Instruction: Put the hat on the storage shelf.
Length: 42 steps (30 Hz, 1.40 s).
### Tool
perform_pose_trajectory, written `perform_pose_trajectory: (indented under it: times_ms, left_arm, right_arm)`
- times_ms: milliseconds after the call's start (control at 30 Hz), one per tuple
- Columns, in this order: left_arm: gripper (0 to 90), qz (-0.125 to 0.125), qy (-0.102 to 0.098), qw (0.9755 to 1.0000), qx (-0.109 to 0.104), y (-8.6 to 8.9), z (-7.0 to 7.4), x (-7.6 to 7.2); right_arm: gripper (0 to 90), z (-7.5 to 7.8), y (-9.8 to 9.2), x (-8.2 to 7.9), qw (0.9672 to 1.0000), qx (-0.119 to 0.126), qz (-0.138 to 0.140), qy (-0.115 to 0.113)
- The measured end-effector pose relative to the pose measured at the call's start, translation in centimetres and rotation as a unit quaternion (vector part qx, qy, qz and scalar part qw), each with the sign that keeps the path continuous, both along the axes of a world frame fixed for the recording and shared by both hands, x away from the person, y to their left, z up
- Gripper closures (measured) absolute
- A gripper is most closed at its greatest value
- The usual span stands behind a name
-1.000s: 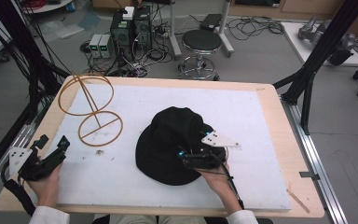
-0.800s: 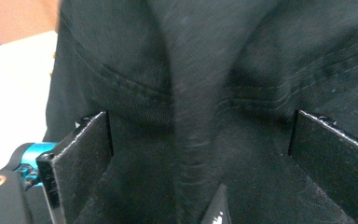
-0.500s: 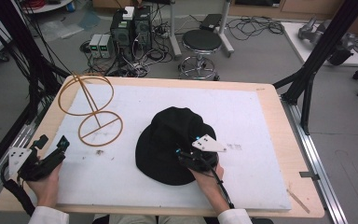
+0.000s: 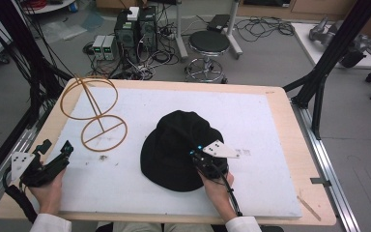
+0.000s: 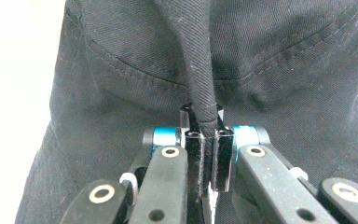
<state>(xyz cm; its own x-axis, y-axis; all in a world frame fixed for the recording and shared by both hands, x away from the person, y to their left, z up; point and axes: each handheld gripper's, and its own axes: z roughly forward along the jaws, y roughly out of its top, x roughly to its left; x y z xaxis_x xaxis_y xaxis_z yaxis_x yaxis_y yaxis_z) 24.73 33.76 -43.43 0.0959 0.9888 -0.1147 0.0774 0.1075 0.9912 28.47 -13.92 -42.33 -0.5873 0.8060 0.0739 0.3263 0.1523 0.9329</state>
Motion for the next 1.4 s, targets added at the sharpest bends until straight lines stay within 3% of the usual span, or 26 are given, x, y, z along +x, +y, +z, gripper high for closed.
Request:
perform_pose_trajectory:
  times_ms: [600, 967, 1400]
  left_arm:
    - [29.9, -0.002, 0.001, 1.0000, 0.001, 0.0, 0.0, 0.0]
    - [30.0, -0.002, 0.002, 1.0000, 0.002, -0.1, 0.0, 0.0]
    - [30.1, -0.003, 0.003, 1.0000, 0.003, -0.2, 0.0, 0.0]
  right_arm:
    - [87.6, 0.0, -0.3, 0.1, 0.9999, 0.002, 0.010, -0.010]
    - [87.6, 0.5, -0.7, 0.0, 0.9997, 0.021, 0.007, -0.013]
    - [87.6, 1.3, -0.9, -0.5, 0.9983, 0.037, 0.000, -0.046]
